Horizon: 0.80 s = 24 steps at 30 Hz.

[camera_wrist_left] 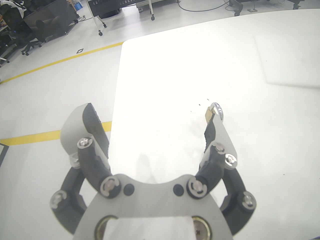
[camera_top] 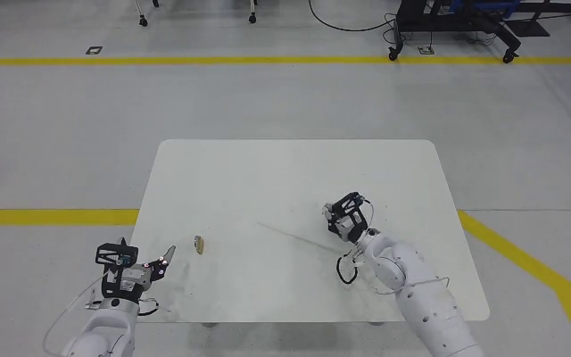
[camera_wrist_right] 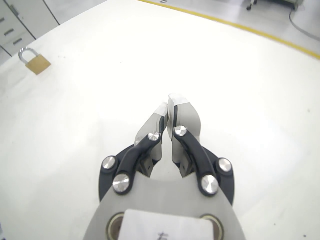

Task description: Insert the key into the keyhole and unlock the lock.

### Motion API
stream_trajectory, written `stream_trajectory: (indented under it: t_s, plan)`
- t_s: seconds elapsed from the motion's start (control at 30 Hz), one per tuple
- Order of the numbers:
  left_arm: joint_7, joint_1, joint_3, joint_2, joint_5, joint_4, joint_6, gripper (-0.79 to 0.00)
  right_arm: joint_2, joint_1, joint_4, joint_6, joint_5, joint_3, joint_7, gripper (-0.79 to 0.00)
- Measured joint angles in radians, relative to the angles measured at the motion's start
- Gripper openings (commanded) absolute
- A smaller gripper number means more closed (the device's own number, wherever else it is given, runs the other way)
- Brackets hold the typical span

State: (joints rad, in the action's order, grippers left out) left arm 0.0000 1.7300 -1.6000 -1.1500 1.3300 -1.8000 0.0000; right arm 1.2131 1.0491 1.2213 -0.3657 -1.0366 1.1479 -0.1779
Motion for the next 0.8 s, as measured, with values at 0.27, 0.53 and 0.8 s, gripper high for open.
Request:
stream_trajectory:
  t_s: [0.27,0.53,0.8]
  plan:
    - [0.000,0.000,0.000,0.000,0.000,0.000,0.000,0.000,0.027,-0.120,-0.162,-0.030,0.481,0.019,-0.356,-0.785]
    - [0.000,0.000,0.000,0.000,0.000,0.000,0.000,0.000,0.031,-0.157,-0.284,-0.140,0.733,0.060,-0.394,-0.785]
    - [0.000,0.000,0.000,0.000,0.000,0.000,0.000,0.000,0.022,-0.111,-0.253,-0.257,0.837,0.084,-0.438,-0.785]
